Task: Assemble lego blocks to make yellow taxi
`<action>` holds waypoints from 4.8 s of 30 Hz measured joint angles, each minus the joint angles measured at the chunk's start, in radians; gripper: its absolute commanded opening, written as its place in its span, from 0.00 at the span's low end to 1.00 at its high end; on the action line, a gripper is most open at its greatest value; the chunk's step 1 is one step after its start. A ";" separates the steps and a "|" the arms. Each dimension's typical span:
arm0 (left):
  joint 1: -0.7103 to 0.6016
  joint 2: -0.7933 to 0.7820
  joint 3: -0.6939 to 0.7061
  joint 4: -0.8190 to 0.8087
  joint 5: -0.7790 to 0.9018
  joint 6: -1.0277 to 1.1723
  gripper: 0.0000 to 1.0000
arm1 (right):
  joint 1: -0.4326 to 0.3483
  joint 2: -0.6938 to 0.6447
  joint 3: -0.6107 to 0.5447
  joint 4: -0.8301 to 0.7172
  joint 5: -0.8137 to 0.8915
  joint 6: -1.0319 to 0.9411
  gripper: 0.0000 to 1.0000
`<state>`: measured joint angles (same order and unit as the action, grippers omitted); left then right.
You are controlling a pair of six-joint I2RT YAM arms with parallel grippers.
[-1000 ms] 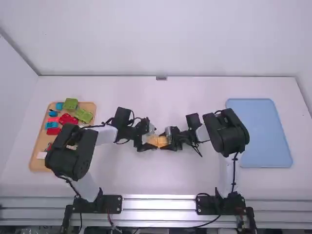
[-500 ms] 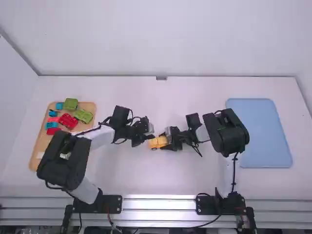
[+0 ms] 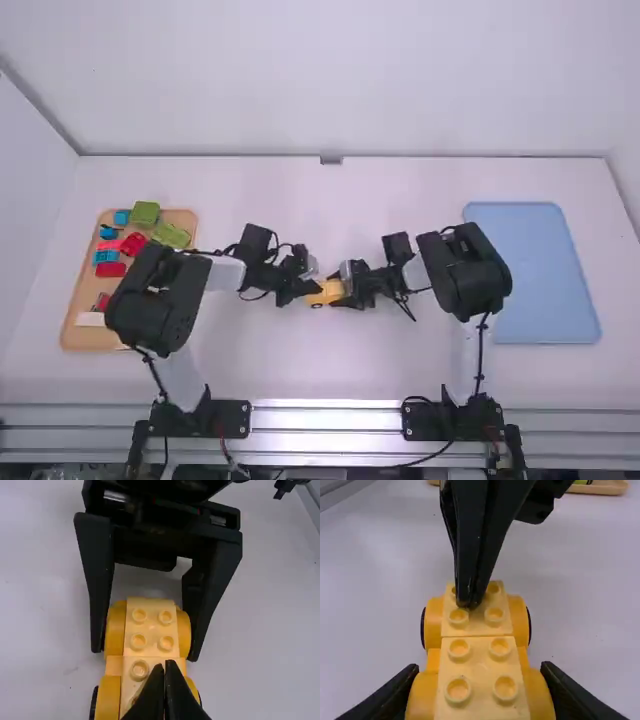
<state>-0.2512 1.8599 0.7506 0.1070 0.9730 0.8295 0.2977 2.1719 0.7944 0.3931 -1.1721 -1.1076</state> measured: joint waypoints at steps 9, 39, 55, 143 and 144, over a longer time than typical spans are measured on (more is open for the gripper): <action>-0.016 -0.003 0.031 -0.077 -0.045 0.000 0.02 | -0.005 0.000 -0.001 -0.002 0.000 -0.003 0.58; -0.004 -0.313 0.241 -0.306 -0.497 -0.106 0.02 | 0.003 -0.003 0.059 0.008 0.120 0.085 0.58; 0.019 -0.313 0.195 -0.238 -0.529 -0.209 0.99 | -0.009 -0.013 0.065 -0.027 0.185 0.128 0.98; 1.004 -0.155 0.627 -1.061 -0.878 -0.440 0.99 | 0.008 -0.649 0.055 -0.126 0.817 0.182 0.98; 1.003 -0.136 0.634 -1.062 -0.874 -0.426 0.99 | 0.008 -0.649 0.055 -0.127 0.817 0.182 0.98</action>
<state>0.7513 1.7237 1.3842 -0.9550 0.0990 0.4038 0.3058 1.5230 0.8494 0.2665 -0.3553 -0.9260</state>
